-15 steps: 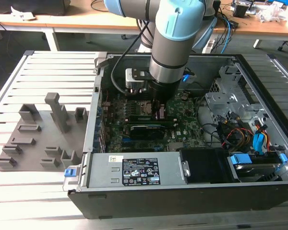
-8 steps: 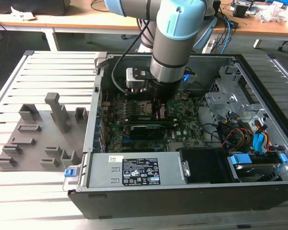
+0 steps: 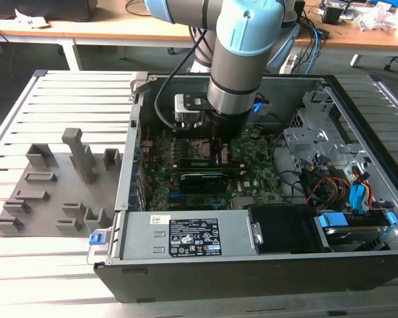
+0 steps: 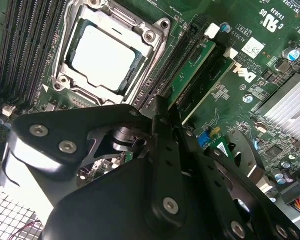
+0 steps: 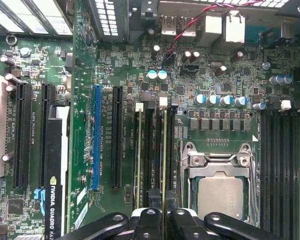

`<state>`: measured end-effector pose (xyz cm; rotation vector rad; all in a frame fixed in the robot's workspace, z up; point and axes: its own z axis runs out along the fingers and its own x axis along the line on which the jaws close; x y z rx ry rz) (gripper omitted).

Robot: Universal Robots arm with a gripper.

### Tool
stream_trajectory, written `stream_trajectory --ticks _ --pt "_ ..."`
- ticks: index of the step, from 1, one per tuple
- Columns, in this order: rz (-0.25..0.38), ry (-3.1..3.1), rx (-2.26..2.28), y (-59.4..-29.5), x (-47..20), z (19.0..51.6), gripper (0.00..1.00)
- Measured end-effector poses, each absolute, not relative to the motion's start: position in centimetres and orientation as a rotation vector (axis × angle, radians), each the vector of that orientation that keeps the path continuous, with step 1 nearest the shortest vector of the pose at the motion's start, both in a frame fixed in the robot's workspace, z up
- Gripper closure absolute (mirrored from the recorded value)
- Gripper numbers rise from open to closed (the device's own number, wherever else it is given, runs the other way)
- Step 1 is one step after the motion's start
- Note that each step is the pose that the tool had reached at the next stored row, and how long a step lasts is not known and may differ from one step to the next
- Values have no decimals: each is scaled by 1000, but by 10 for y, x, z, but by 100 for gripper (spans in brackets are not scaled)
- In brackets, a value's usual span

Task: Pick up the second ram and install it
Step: 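Insert the second ram into the second slot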

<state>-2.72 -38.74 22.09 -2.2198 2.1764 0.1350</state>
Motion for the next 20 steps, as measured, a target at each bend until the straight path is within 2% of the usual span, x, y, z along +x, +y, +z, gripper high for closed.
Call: stream_trajectory --ticks 5,6,10,11,13,20 --pt "135 2176 -2220 -387 -27 218 85" --pt "127 2181 -2224 -387 -27 220 78" --pt "105 2191 -2234 -380 -27 248 78" --pt "101 2194 -2236 -376 -27 256 80" --pt "95 2197 -2239 -374 -27 264 89" --pt "93 2198 -2240 -374 -27 267 89"
